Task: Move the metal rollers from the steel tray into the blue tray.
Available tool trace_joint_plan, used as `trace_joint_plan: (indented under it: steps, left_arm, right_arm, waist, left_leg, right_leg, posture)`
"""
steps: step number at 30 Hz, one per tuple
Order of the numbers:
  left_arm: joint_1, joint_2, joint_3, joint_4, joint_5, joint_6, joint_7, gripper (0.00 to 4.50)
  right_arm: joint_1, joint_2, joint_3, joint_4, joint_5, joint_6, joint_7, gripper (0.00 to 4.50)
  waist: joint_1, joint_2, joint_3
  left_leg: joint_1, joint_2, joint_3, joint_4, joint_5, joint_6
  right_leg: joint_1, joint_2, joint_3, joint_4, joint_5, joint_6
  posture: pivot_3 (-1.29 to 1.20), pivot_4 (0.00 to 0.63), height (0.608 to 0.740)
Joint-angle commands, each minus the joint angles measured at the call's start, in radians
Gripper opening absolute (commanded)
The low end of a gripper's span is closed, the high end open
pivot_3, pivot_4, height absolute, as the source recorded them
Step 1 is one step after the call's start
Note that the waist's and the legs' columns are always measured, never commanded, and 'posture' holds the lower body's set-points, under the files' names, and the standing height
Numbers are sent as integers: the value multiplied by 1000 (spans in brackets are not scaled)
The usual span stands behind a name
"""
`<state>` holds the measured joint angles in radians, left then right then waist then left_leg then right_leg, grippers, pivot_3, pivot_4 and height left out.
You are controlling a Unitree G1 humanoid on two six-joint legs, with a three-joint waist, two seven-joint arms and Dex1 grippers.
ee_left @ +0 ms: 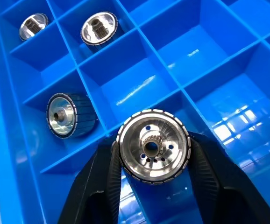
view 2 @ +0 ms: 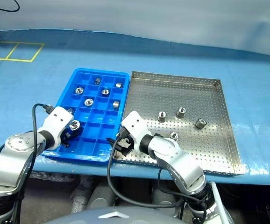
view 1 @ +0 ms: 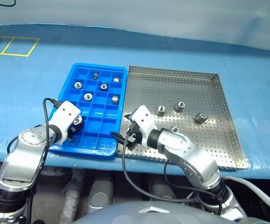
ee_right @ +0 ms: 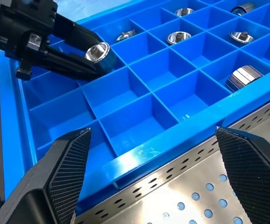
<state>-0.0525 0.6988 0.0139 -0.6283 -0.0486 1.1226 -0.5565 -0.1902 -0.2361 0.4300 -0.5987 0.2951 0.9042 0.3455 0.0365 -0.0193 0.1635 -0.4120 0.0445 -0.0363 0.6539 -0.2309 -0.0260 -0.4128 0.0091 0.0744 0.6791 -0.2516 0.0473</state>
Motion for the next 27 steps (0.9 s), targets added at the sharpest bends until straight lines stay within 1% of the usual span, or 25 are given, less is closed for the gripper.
trace_joint_plan:
  steps: [1,9,11,12,17,18,20,23,25,27]
  left_arm:
    - [-1,16,-26,18,-7,-11,9,1779]
    - [-16,45,-47,21,-24,-18,-2,1779]
    - [-19,53,-47,18,-30,-14,-5,2493]
    - [-20,57,-45,16,-35,-12,-9,2722]
    - [-39,96,-29,-12,-60,-20,-37,4270]
    - [-51,89,-22,-13,-63,-33,-32,4489]
    - [-74,65,-1,-11,-78,-59,-25,4489]
    - [-190,-72,35,36,-132,-282,-23,4489]
    - [-247,-120,1,96,-140,-431,-60,4489]
    - [-318,-166,-50,179,-179,-512,-132,4489]
  right_arm:
    - [0,3,-11,-42,1,-17,-6,4500]
    - [13,3,-18,-53,-4,-17,-21,4500]
    - [15,4,-18,-53,-6,-18,-25,4500]
    - [15,5,-18,-53,-6,-18,-27,4500]
    - [22,7,-24,-60,-9,-20,-33,4500]
    - [24,8,-25,-62,-9,-22,-34,4500]
    - [25,10,-28,-64,-8,-25,-37,4500]
    - [43,1,-57,-91,-10,-44,-46,4500]
    - [67,-15,-94,-116,-11,-42,-56,4500]
    - [109,-42,-145,-150,-15,-33,-66,4500]
  waist:
    - [-3,0,0]
    - [-4,0,0]
    - [-5,0,0]
    - [-5,1,0]
    - [-7,1,-1]
    - [-6,2,-1]
    - [-3,1,-1]
    - [19,2,0]
    - [16,0,-1]
    - [1,0,-1]
  left_leg:
    - [0,0,0,0,0,0]
    - [0,0,0,0,0,0]
    - [0,0,0,0,0,0]
    - [0,0,0,0,0,0]
    - [0,0,0,0,0,-1]
    - [0,-1,0,0,0,-1]
    - [-2,-2,0,0,0,-1]
    - [-4,-4,-3,1,0,-1]
    - [-5,-3,-4,4,1,-1]
    - [-4,-3,-2,4,0,-1]
  right_leg:
    - [0,0,0,0,0,0]
    - [0,0,0,0,0,0]
    - [0,0,0,0,-1,-1]
    - [0,0,0,0,-1,-1]
    - [1,0,0,-1,-1,-2]
    - [0,-1,0,-1,-1,-2]
    - [0,-2,0,-2,0,0]
    - [0,-3,-1,-3,0,0]
    - [2,-2,-3,-4,-1,-1]
    - [3,-3,-1,-5,0,0]
  posture:
    - [147,150,740]
    - [131,150,740]
    - [126,150,740]
    - [123,150,740]
    - [117,150,740]
    - [115,150,740]
    - [110,150,740]
    - [91,150,740]
    - [73,150,740]
    - [56,150,740]
